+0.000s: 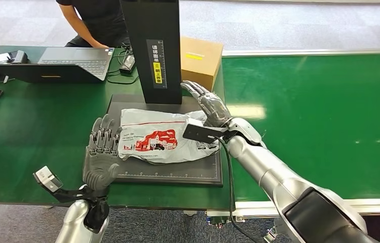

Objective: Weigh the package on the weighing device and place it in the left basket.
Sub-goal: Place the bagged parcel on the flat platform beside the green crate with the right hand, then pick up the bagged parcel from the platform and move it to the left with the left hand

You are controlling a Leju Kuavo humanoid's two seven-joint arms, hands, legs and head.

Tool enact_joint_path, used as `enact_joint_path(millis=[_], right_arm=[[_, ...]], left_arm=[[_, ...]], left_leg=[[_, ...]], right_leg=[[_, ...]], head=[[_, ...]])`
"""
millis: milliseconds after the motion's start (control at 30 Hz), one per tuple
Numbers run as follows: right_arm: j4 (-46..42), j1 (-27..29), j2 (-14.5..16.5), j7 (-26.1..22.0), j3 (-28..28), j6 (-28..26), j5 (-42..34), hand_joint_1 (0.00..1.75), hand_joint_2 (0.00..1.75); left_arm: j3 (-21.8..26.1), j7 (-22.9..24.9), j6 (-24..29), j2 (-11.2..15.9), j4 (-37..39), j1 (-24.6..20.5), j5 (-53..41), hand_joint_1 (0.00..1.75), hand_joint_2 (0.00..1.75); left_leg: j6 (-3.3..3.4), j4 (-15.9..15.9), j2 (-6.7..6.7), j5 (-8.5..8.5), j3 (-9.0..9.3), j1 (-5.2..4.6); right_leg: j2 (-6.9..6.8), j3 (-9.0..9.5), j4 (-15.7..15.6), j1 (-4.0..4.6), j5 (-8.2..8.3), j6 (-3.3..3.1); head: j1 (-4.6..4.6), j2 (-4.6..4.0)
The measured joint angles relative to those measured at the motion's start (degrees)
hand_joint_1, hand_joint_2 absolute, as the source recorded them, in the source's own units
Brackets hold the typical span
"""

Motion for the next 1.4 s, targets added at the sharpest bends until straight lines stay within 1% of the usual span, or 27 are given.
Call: enact_joint_path(millis=[67,133,233,333,433,533,600,667,833,900,967,1033,1167,1267,1333,1400], right_arm=[[-4.43,3.06,-0.28,-0.56,-3.52,3.08,-6.5,0.0,1.75],[-9.54,6.64,-0.84,-0.14,-6.64,5.67,-11.75,0.0,1.75],[-16.7,12.62,-1.77,0.56,-10.89,8.55,-17.57,0.0,1.75],[-23.7,20.34,-2.3,1.32,-15.77,11.92,-22.45,0.0,1.75],[-29.63,28.08,-2.17,2.6,-20.65,15.38,-25.24,0.0,1.75],[-34.23,34.36,-1.53,3.7,-24.91,17.52,-26.0,0.0,1.75],[-36.57,37.48,-1.0,4.3,-27.19,18.27,-26.02,0.0,1.75],[-38.56,40.07,-0.5,4.84,-29.13,19.16,-26.01,0.0,1.75],[-41.93,43.66,0.77,6.01,-32.67,21.95,-25.48,0.0,1.75],[-42.57,44.11,1.34,6.66,-33.64,23.0,-24.88,0.0,1.75],[-42.94,44.37,1.85,7.14,-34.26,23.8,-24.03,0.0,1.75],[-43.18,44.55,2.28,7.42,-34.56,24.5,-22.84,0.0,1.75],[-43.56,44.62,3.04,8.04,-34.86,25.74,-19.99,0.0,1.75],[-44.2,44.62,3.56,8.85,-34.98,26.86,-18.71,0.0,1.75],[-44.46,44.61,3.89,9.24,-35.13,28.02,-18.83,0.0,1.75],[-44.59,44.62,4.15,9.39,-35.35,29.31,-19.48,0.0,1.75]], left_arm=[[0.04,0.08,0.48,0.15,-0.13,0.44,0.4,0.0,1.75],[0.09,0.26,0.9,0.31,-0.46,1.08,0.74,0.0,1.75],[0.28,0.49,1.41,0.47,-1.15,2.09,0.97,0.0,1.75],[0.57,0.81,1.52,0.62,-2.01,3.07,0.99,0.0,1.75],[0.78,1.2,1.39,0.65,-2.79,3.84,0.83,0.0,1.75],[0.89,1.51,1.45,0.6,-3.2,4.23,0.0,0.0,1.75],[0.91,1.62,2.79,0.52,-3.31,4.33,-2.13,0.0,1.75],[0.81,1.63,5.53,0.35,-3.35,4.37,-6.12,0.0,1.75],[-0.81,1.46,11.22,-0.19,-3.35,3.7,-15.78,0.0,1.75],[-2.23,2.27,15.79,-0.4,-3.33,2.55,-22.32,0.0,1.75],[-4.41,4.31,22.25,-0.54,-3.18,0.83,-31.26,0.0,1.75],[-7.17,6.87,27.24,-0.77,-2.63,-1.3,-39.68,0.0,1.75],[-12.4,12.44,32.7,-1.74,0.24,-6.66,-51.54,0.0,1.75],[-15.68,17.72,34.74,-2.68,3.87,-11.36,-59.75,0.0,1.75],[-17.55,21.15,33.75,-3.34,6.67,-14.33,-63.68,0.0,1.75],[-18.88,24.08,31.59,-3.99,9.67,-16.87,-65.57,0.0,1.75]], left_leg=[[0.0,0.0,0.0,-0.01,0.0,0.0],[0.0,-0.01,-0.01,-0.02,-0.01,0.0],[0.0,-0.01,-0.02,-0.04,-0.03,0.0],[-0.01,-0.02,-0.03,-0.06,-0.05,0.0],[-0.02,-0.03,-0.06,-0.09,-0.09,0.0],[-0.03,-0.04,-0.06,-0.11,-0.09,0.0],[-0.03,-0.04,-0.06,-0.11,-0.09,0.0],[-0.04,-0.04,-0.05,-0.1,-0.09,0.0],[-0.04,-0.02,-0.03,-0.09,-0.07,0.0],[-0.03,0.0,-0.03,-0.07,-0.06,0.0],[-0.02,0.0,-0.04,-0.05,-0.06,0.0],[-0.01,0.0,-0.04,-0.04,-0.06,-0.01],[0.0,0.02,-0.03,-0.03,-0.06,-0.02],[0.01,0.02,-0.03,-0.02,-0.06,-0.02],[0.01,0.02,-0.03,-0.02,-0.06,-0.02],[0.01,0.02,-0.03,-0.02,-0.06,-0.02]], right_leg=[[0.0,-0.01,-0.01,0.0,-0.01,-0.01],[-0.01,-0.03,-0.02,0.0,-0.02,-0.01],[-0.03,-0.05,-0.03,0.0,-0.04,-0.01],[-0.05,-0.06,-0.04,0.0,-0.06,-0.02],[-0.07,-0.08,-0.04,0.0,-0.07,-0.03],[-0.06,-0.1,-0.05,0.0,-0.07,-0.03],[-0.06,-0.12,-0.05,0.0,-0.07,-0.03],[-0.06,-0.12,-0.04,0.0,-0.07,-0.03],[-0.05,-0.11,-0.04,0.0,-0.05,-0.03],[-0.05,-0.11,-0.05,0.0,-0.04,-0.02],[-0.05,-0.1,-0.04,0.0,-0.03,-0.02],[-0.05,-0.09,-0.04,-0.01,-0.01,-0.02],[-0.05,-0.09,-0.04,-0.01,0.03,-0.02],[-0.05,-0.09,-0.04,-0.01,0.04,-0.02],[-0.05,-0.09,-0.04,-0.01,0.04,-0.02],[-0.04,-0.09,-0.04,-0.01,0.04,-0.02]], head=[[-0.01,0.0],[-0.01,0.0],[0.0,0.0],[0.0,0.0],[0.0,0.0],[0.0,0.0],[0.0,0.0],[0.01,0.0],[0.0,0.0],[0.0,0.0],[0.0,0.0],[0.0,0.0],[0.0,0.0],[0.0,0.0],[0.01,0.0],[0.01,0.0]])
